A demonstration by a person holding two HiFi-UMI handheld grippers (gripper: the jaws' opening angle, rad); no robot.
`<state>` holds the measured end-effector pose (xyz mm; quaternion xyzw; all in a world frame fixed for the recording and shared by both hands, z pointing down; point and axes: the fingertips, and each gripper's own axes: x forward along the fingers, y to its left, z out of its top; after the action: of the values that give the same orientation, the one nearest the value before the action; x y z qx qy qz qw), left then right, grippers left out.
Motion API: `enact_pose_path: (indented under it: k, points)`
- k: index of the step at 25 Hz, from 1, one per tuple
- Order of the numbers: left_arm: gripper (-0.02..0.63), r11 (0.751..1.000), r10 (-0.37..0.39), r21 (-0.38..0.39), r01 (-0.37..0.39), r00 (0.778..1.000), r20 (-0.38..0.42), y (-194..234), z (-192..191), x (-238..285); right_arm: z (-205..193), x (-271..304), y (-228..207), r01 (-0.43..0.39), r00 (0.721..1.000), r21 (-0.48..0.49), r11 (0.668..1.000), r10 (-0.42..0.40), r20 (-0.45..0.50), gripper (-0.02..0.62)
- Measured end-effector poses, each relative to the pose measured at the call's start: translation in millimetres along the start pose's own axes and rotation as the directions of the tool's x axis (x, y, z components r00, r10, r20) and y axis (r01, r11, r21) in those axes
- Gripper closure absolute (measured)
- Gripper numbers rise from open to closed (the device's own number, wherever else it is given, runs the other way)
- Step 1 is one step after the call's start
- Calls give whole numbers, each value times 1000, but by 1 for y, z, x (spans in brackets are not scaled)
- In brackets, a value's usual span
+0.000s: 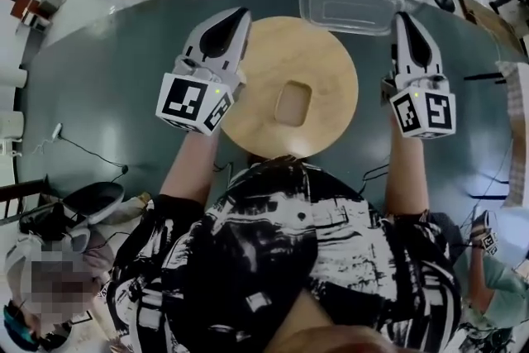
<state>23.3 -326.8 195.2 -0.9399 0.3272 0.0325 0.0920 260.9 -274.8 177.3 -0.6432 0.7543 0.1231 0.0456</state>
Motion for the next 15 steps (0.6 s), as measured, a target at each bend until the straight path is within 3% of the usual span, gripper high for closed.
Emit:
enact_pose_path:
  k: [15]
  points:
    - [606,1000,20,8,-21,1000,8,-14,-1,1,-16,-8,0,2,1000,34,999,-3,13,578]
